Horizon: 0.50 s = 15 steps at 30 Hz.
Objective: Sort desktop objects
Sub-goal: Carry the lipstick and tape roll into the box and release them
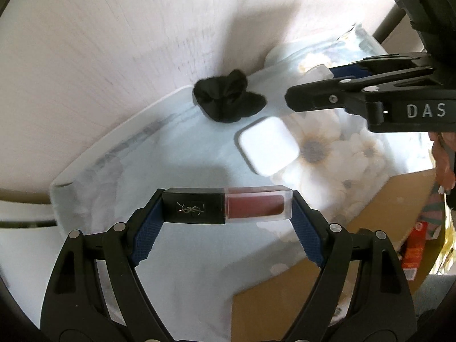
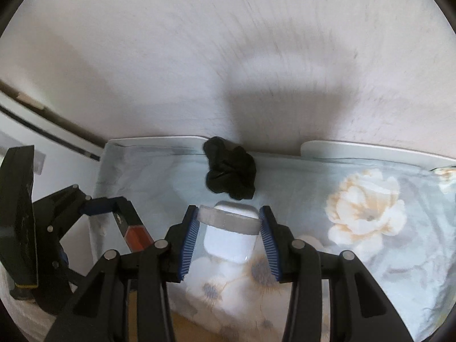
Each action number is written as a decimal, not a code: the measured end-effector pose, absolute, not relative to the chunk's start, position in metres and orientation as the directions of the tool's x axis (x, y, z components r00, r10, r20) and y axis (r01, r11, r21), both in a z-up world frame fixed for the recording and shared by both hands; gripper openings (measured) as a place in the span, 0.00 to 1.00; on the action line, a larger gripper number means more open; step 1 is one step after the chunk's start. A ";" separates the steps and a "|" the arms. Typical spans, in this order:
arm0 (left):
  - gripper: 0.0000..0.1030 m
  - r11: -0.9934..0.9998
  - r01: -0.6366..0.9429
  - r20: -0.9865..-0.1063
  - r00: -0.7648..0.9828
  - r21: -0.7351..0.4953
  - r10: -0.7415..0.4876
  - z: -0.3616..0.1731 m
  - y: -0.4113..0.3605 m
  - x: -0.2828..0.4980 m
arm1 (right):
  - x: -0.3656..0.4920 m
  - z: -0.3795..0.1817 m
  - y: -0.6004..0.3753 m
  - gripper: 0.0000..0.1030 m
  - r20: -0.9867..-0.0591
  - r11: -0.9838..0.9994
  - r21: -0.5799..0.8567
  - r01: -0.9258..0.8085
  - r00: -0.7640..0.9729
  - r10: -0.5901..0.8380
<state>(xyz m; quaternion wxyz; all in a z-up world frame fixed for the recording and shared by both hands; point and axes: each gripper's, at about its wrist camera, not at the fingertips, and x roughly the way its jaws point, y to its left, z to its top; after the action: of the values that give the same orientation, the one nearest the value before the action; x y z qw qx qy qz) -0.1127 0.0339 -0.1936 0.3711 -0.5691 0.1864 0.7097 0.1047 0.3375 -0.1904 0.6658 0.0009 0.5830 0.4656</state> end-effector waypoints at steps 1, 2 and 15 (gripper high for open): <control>0.80 -0.659 -0.738 -0.946 -0.094 -0.144 0.311 -0.187 0.031 -0.112 | 0.102 -0.184 0.334 0.39 -0.772 0.560 0.545 -0.623 -0.112 0.626; 0.80 -0.661 -0.738 -0.941 -0.112 -0.136 0.319 -0.176 0.027 -0.113 | 0.098 -0.178 0.330 0.39 -0.766 0.553 0.549 -0.627 -0.113 0.632; 0.80 -0.659 -0.732 -0.881 -0.185 -0.172 0.435 -0.101 -0.002 -0.039 | 0.021 -0.103 0.248 0.39 -0.687 0.429 0.602 -0.674 -0.163 0.708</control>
<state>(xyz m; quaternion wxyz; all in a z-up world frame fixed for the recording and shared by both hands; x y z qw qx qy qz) -0.0387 -0.0016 -0.1008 0.3861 -0.5085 0.1463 0.7556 0.0209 0.2478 -0.1028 0.6467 0.0155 0.5444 0.5341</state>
